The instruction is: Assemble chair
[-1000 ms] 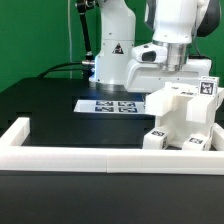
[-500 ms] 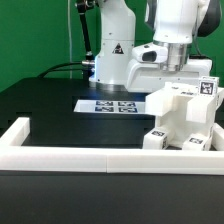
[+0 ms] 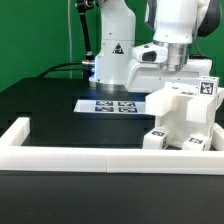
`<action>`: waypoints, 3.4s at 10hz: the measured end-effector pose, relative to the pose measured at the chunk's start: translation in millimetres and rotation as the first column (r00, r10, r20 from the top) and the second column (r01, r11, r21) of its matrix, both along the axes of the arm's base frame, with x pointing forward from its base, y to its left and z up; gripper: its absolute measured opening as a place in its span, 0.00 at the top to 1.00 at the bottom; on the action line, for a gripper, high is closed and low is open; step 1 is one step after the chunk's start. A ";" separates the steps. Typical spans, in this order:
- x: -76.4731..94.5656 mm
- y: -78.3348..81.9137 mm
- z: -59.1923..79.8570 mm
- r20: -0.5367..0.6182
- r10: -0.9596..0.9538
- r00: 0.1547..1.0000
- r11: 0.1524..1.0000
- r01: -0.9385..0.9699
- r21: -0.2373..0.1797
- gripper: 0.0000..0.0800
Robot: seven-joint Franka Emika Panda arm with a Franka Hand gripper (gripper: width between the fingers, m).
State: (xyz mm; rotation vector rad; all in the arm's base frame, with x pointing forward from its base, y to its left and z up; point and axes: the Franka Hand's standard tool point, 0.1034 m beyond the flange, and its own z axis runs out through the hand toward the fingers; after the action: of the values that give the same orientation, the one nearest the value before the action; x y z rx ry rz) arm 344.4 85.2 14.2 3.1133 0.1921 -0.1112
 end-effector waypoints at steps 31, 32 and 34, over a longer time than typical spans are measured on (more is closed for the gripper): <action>186.4 -33.4 110.4 0.067 0.103 0.992 0.993 -0.106 0.049 0.64; 187.4 -33.9 110.3 0.077 0.102 0.992 0.993 -0.106 0.047 0.64; 190.6 -33.6 110.7 0.094 0.103 0.990 0.993 -0.108 0.043 0.64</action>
Offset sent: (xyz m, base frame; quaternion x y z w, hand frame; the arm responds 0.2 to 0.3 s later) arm 0.0061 -0.0267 0.0403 -0.0017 -0.0166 -0.0219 0.9996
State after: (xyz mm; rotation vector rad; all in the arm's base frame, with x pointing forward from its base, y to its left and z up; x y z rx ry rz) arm 535.0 51.6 124.9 3.1384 0.3620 0.0393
